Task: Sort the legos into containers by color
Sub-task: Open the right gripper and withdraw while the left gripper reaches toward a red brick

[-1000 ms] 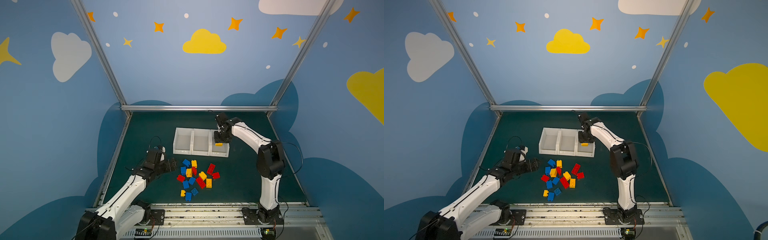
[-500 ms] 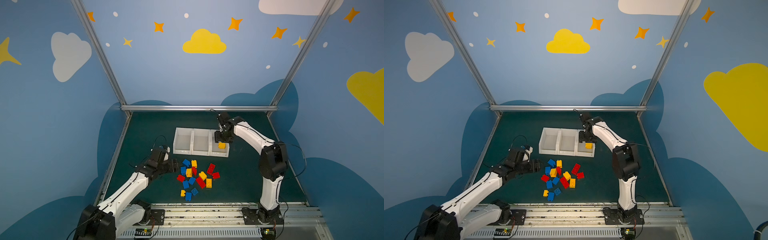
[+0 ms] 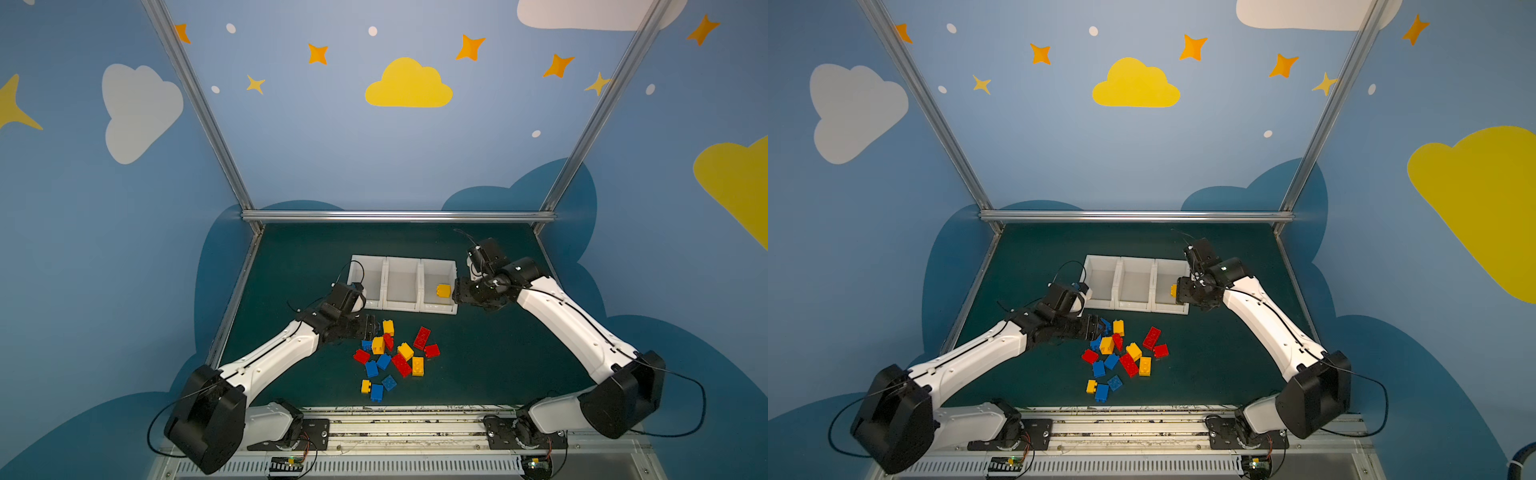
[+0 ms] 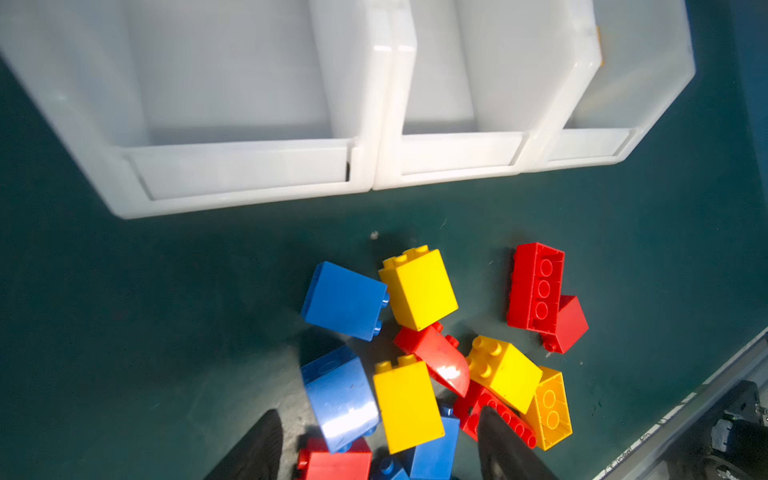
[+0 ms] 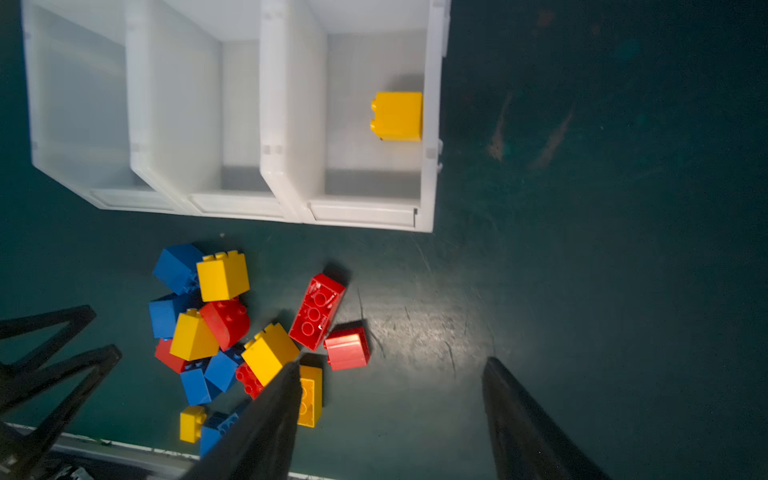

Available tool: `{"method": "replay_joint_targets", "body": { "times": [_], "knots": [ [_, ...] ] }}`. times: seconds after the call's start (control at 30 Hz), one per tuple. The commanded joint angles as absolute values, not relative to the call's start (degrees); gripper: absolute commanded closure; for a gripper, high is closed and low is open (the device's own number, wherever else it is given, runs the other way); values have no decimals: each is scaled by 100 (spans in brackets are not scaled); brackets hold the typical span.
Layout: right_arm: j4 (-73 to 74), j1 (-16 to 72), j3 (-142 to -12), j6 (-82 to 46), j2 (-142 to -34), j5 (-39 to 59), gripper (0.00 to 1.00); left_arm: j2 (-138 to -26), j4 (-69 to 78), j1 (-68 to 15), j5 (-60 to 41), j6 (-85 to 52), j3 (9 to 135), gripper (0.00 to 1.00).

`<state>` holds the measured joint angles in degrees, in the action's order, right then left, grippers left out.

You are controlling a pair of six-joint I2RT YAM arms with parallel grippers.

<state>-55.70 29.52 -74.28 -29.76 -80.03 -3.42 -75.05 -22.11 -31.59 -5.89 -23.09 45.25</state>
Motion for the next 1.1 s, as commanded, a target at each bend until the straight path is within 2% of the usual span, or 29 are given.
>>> {"method": "replay_joint_targets", "body": {
  "times": [0.0,0.2,0.57,1.07],
  "knots": [
    [-5728,2991,-7003,-3243,-7702,-396,31,-7898,-2304,-3357,-738,-2159,4853,28],
    [-5663,2997,-6788,-3221,-7591,-294,31,-8707,-2358,-3527,-897,-2345,5418,34],
    [-5739,3009,-6969,-3057,-7824,-185,31,-9673,-2379,-3764,-1028,-2603,5942,36],
    [-5706,3008,-7115,-3050,-8056,-142,31,-9968,-2692,-3911,-844,-2202,6400,36]
  ]
}}
